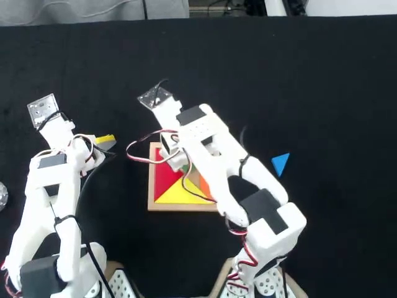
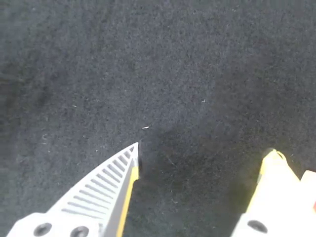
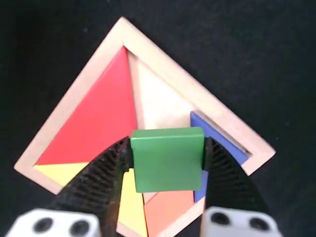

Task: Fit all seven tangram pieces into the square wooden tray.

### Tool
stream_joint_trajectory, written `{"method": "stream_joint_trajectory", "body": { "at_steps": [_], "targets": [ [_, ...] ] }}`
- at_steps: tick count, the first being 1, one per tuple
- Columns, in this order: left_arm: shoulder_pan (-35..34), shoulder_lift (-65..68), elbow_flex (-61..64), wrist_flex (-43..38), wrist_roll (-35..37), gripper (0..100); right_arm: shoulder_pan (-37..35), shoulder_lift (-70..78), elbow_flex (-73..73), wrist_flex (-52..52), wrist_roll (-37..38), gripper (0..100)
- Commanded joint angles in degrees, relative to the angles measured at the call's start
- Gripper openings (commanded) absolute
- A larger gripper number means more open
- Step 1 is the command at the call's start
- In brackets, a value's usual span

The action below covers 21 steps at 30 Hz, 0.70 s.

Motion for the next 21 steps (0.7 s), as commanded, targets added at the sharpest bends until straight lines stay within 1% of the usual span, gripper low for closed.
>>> {"method": "stream_joint_trajectory", "body": {
  "at_steps": [1, 3, 11, 13, 16, 19, 21],
  "targets": [
    [-0.40, -2.02, -0.84, -0.62, -0.09, 37, -0.70, -3.56, 0.48, -1.85, -0.44, 26.5],
    [-0.40, -2.02, -0.84, -0.62, -0.09, 37, -0.70, -3.56, 0.57, -2.11, -0.44, 29.0],
    [-0.40, -2.02, -0.84, -0.62, -0.09, 37, -0.62, -4.09, -0.04, -2.29, -0.09, 25.7],
    [-0.40, -2.02, -0.84, -0.62, -0.09, 37, -0.35, -4.00, -1.36, -2.29, -0.18, 18.0],
    [-0.40, -2.02, -0.84, -0.62, -0.09, 37, -0.35, -3.91, -4.44, -2.29, -0.35, 0.8],
    [-0.40, -2.02, -0.75, -0.62, -0.09, 37, -0.26, -3.47, -7.25, -2.73, -0.44, 5.0],
    [-0.40, -2.02, -0.75, -0.62, -0.09, 37, 0.88, -3.38, -6.99, -4.13, -0.18, 4.2]
  ]
}}
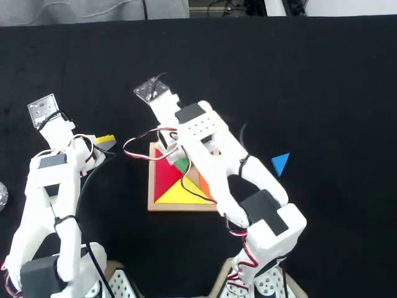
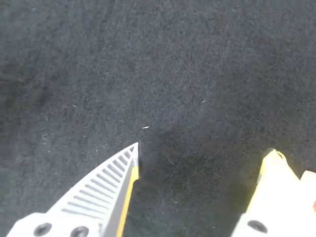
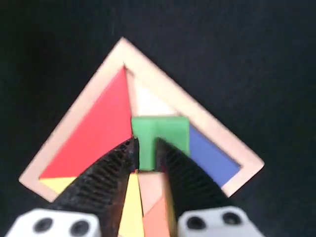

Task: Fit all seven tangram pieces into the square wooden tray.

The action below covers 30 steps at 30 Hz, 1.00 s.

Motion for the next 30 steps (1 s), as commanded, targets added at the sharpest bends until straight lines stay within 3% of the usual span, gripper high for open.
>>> {"method": "stream_joint_trajectory", "body": {
  "at_steps": [1, 9, 18, 25, 30],
  "targets": [
    [-0.40, -2.02, -0.75, -0.62, -0.09, 37, 2.02, -2.77, -2.77, -2.55, -0.35, 3.4],
    [-0.40, -2.02, -0.75, -0.70, -0.09, 37, 5.89, 5.14, -2.95, -3.08, -0.09, 1.1],
    [-0.40, -2.02, -0.66, -0.70, -0.09, 37, 5.27, -0.40, -4.97, 0.79, -0.44, 1.1],
    [-0.40, -2.02, -0.75, -0.70, -0.09, 37, 1.32, -0.92, -0.57, -7.30, -0.26, 1.1],
    [-0.40, -2.02, -0.75, -0.79, -0.09, 37, 1.05, 5.14, -3.30, -6.86, -0.09, 1.1]
  ]
}}
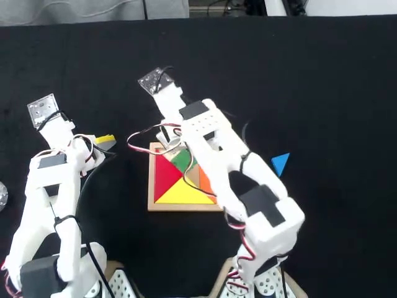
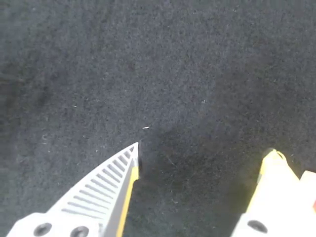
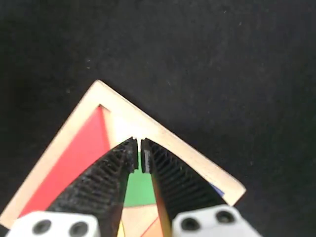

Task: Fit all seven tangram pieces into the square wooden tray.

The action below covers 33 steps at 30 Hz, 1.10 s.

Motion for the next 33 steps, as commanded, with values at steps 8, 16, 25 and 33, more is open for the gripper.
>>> {"method": "stream_joint_trajectory", "body": {
  "at_steps": [8, 16, 25, 33],
  "targets": [
    [-0.40, -2.02, -0.66, -0.88, -0.09, 37, -0.97, 7.52, -9.80, 9.14, 0.09, 1.1],
    [-0.40, -2.02, -0.57, -0.88, -0.09, 37, 0.53, -5.05, -8.92, 10.02, -0.35, 1.1],
    [-0.40, -2.02, -0.48, -0.88, 0.00, 37, 17.85, -36.97, 4.62, 15.74, 2.02, 1.1],
    [-0.22, -1.58, -0.40, -0.88, 0.00, 37, 39.82, -49.71, 18.77, 20.31, 14.59, 1.1]
  ]
}}
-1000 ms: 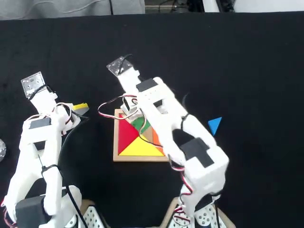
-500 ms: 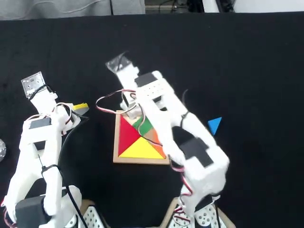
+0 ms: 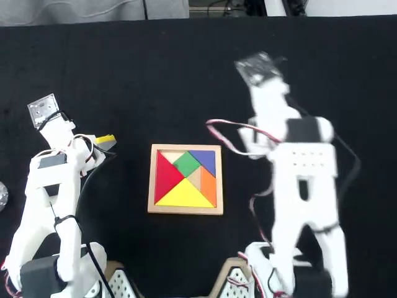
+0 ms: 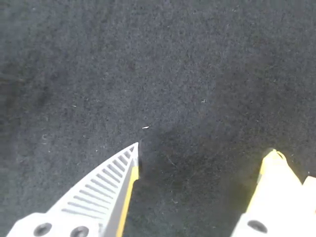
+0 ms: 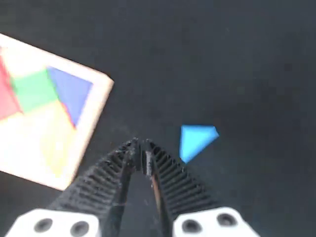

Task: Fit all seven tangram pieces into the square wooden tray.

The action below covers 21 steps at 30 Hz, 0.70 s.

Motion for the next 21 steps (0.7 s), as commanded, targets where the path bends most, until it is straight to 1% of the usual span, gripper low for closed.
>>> {"method": "stream_joint_trajectory", "body": {
  "at_steps": [1, 4, 6, 9, 10, 12, 14, 17, 18, 21],
  "targets": [
    [-0.31, -1.49, -0.40, -0.88, 0.00, 37, 9.41, -6.11, 3.47, 0.35, 3.52, 1.1],
    [-0.31, -1.41, -0.40, -0.62, 0.00, 37, 13.01, -8.22, 8.13, -2.02, 6.51, 1.1],
    [-0.31, -1.41, 0.40, -0.88, 0.00, 37, 13.71, -8.57, 12.62, -5.36, 7.74, 1.1],
    [-0.31, -1.67, 1.80, -0.97, 0.00, 37, 13.63, -8.57, 19.65, -11.60, 7.12, 1.1],
    [-0.40, -1.67, 2.07, -0.97, -0.09, 37, 13.54, -8.57, 21.41, -13.27, 5.63, 1.2],
    [-0.40, -1.41, 2.15, -0.62, -0.09, 37, 13.54, -8.57, 23.16, -14.95, 0.26, 1.3],
    [-0.57, -1.41, 2.86, -0.97, -0.09, 37, 13.36, -8.57, 23.78, -15.12, -4.40, 4.1],
    [-0.57, -1.41, 3.03, -0.97, -0.09, 37, 12.31, -8.48, 24.40, -15.12, -6.68, 13.7],
    [-0.57, -1.41, 3.03, -0.97, -0.09, 37, 12.04, -8.31, 24.75, -15.56, -6.86, 15.2],
    [-0.57, -1.41, 3.12, -0.97, 0.00, 37, 10.55, -5.32, 24.66, -17.67, -7.65, 12.6]
  ]
}}
